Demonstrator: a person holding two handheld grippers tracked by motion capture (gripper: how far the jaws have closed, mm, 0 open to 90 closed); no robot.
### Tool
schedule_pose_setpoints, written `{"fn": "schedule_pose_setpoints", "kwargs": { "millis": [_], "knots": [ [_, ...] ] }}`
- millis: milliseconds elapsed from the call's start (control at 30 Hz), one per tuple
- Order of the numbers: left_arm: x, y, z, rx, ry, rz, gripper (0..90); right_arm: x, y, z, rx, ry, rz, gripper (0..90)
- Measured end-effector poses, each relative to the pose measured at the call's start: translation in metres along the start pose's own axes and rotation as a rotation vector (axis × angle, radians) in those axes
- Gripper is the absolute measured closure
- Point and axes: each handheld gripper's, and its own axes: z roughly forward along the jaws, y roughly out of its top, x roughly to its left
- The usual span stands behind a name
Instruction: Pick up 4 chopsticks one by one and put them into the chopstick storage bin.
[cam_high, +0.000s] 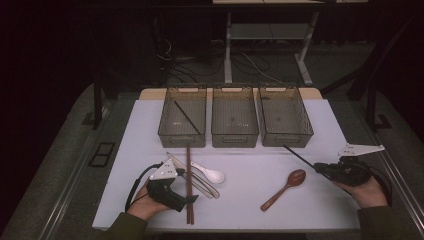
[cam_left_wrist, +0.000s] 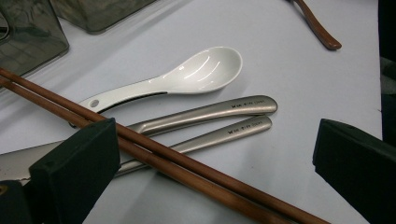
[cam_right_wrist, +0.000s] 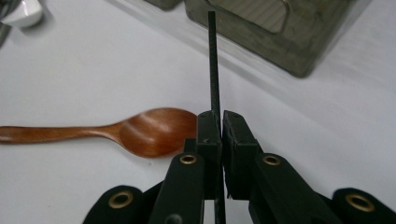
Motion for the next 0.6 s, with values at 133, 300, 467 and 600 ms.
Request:
{"fn": "schedule_pose_setpoints", "kwargs": {
  "millis": [133,300,467,600],
  "knots": [
    [0.0,0.0,0.0,0.0,0.002,0.001,0.0,0.004,0.007,-0.001,-0.019,0.023,-0.013,85.7],
    [0.001,0.0,0.0,-0.003,0.003,-0.003,0.0,0.008,0.014,0.001,-0.034,0.046,-0.025,85.7],
    [0.002,0.0,-0.001,-0.004,0.006,-0.006,0.0,0.015,0.024,0.003,-0.045,0.069,-0.035,85.7],
    [0.001,0.0,-0.001,-0.012,0.002,-0.012,0.0,0.02,0.031,0.007,-0.051,0.077,-0.048,85.7]
  ]
}}
